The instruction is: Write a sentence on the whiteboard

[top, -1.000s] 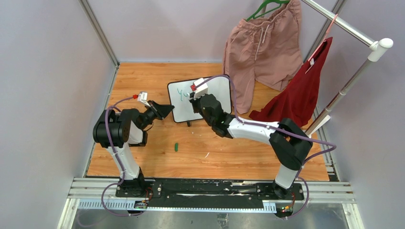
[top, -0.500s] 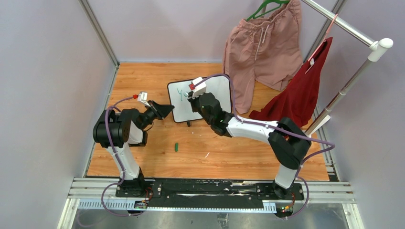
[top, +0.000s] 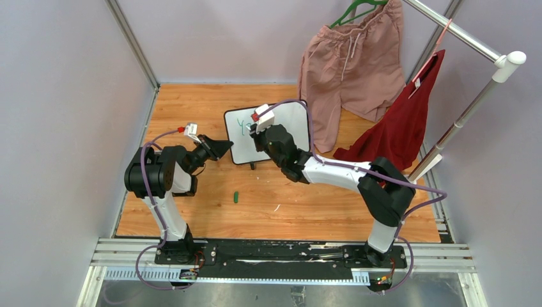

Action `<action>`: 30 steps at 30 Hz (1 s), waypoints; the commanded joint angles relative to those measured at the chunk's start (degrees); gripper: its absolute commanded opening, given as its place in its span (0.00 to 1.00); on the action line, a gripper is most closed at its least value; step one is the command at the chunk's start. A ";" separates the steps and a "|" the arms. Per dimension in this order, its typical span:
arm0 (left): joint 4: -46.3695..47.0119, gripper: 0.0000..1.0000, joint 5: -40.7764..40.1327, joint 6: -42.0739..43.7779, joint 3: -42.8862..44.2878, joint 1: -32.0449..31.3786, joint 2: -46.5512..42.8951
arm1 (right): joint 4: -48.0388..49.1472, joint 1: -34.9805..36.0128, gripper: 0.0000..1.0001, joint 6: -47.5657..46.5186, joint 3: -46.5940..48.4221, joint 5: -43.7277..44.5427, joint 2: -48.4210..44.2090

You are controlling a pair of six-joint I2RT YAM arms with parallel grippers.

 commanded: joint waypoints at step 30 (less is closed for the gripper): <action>2.29 0.00 -1.11 1.07 -0.71 -0.17 0.60 | -2.31 -1.99 0.00 -0.59 1.45 2.74 -3.49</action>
